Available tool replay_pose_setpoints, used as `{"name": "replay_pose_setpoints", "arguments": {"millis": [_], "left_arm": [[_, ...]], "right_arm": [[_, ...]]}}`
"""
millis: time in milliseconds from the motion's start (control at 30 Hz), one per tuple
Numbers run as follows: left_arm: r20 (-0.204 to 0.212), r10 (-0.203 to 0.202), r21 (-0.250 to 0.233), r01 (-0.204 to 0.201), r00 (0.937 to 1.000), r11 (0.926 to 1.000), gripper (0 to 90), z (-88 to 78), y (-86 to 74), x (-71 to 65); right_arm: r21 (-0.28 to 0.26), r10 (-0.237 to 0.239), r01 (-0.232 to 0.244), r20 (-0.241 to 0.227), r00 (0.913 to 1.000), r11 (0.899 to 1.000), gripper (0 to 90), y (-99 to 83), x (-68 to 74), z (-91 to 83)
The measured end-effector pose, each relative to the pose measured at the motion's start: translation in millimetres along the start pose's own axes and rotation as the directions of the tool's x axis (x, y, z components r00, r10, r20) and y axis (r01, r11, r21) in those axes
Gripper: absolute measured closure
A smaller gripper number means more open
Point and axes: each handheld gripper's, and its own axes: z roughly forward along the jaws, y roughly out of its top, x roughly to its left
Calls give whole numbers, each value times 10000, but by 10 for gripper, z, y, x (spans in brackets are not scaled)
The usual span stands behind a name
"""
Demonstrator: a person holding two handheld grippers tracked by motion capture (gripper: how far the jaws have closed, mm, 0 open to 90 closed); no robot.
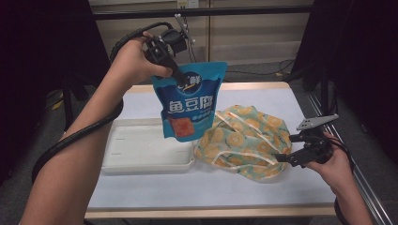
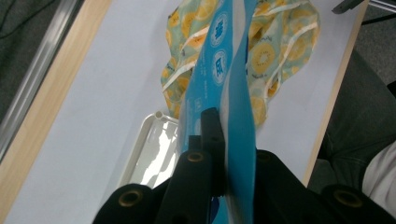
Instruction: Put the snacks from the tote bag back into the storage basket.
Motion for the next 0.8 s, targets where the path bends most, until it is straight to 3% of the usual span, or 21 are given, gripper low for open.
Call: {"name": "replay_pose_setpoints", "arguments": {"millis": [167, 267, 300, 400, 567, 600, 633, 800], "left_arm": [[12, 22, 135, -22, 10000, 9999, 900, -33, -49, 50], [-220, -99, -54, 98, 9997, 9999, 900, -47, -86, 76], [-37, -189, -27, 189, 9998, 9998, 900, -59, -101, 85], [-94, -256, -180, 254, 9996, 9995, 900, -79, -137, 104], [-153, -289, -25, 288, 9995, 9996, 900, -120, -192, 152], [-294, -99, -10, 99, 9995, 10000, 900, -124, -209, 169], [-171, -297, 0, 297, 9994, 9996, 900, -127, -224, 174], [-148, -345, 124, 347, 9993, 9993, 900, -72, -311, 227]], "right_arm": [[2, -34, 34, 37, 10000, 10000, 9, 0, -1, -3], [11, -35, 35, 2, 10000, 10000, 9, -1, -2, -2], [11, -35, 35, 2, 10000, 10000, 9, -1, -2, -2], [-12, -75, 75, 33, 10000, 10000, 9, -2, -2, -2], [52, -31, 30, 43, 10000, 10000, 9, -3, 4, 1], [44, -80, 80, 42, 10000, 10000, 9, -3, 2, 5], [44, -80, 80, 42, 10000, 10000, 9, -3, 2, 5], [108, -18, 17, 27, 10000, 9999, 9, -3, 2, 18]]}}
